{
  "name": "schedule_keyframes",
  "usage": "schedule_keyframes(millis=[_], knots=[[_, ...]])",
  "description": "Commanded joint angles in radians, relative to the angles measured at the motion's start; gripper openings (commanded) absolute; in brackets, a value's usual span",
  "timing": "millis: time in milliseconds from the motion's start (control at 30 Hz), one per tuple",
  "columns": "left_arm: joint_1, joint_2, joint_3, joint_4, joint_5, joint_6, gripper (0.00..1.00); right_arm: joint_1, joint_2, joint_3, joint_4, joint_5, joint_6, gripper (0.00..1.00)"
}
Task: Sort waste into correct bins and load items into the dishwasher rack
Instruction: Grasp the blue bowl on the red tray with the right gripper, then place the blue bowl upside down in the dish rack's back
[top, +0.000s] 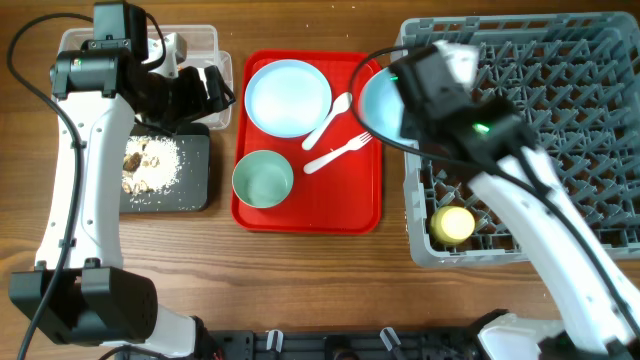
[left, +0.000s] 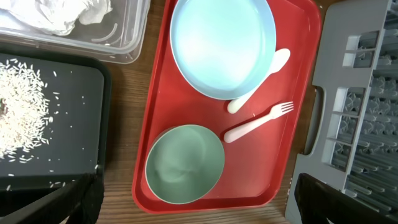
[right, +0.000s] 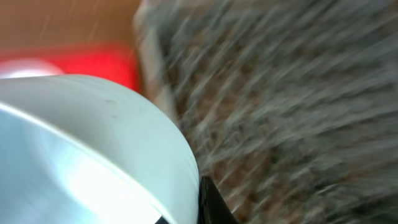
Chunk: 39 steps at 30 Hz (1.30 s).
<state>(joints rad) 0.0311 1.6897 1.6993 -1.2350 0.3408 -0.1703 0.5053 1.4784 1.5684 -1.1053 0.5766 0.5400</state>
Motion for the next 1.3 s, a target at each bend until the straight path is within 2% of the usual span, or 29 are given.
schedule_keyframes(millis=[0, 167, 300, 400, 533, 733, 1200, 1233, 1267], knots=[[-0.001, -0.001, 0.008, 0.0, -0.002, 0.002, 1.0, -0.014, 0.03, -0.012, 0.109, 0.44, -0.176, 0.04], [-0.001, -0.001, 0.008, 0.0, -0.002, 0.002, 1.0, -0.073, 0.21, -0.019, 0.529, 0.664, -0.708, 0.04], [-0.001, -0.001, 0.008, 0.0, -0.002, 0.002, 1.0, -0.11, 0.358, -0.019, 0.822, 0.8, -0.996, 0.04], [-0.001, -0.001, 0.008, 0.0, -0.002, 0.002, 1.0, -0.144, 0.454, -0.019, 0.996, 0.803, -1.116, 0.04], [-0.001, -0.001, 0.008, 0.0, -0.002, 0.002, 1.0, -0.167, 0.534, -0.019, 1.075, 0.766, -1.171, 0.04], [-0.001, -0.001, 0.008, 0.0, -0.002, 0.002, 1.0, -0.169, 0.622, -0.019, 1.066, 0.75, -1.164, 0.04], [-0.001, -0.001, 0.008, 0.0, -0.002, 0.002, 1.0, -0.169, 0.666, -0.022, 1.06, 0.727, -1.108, 0.04], [-0.001, -0.001, 0.008, 0.0, -0.002, 0.002, 1.0, -0.163, 0.666, -0.022, 1.06, 0.732, -1.108, 0.06], [-0.001, -0.001, 0.008, 0.0, -0.002, 0.002, 1.0, -0.151, 0.666, -0.022, 1.059, 0.738, -1.109, 0.12]])
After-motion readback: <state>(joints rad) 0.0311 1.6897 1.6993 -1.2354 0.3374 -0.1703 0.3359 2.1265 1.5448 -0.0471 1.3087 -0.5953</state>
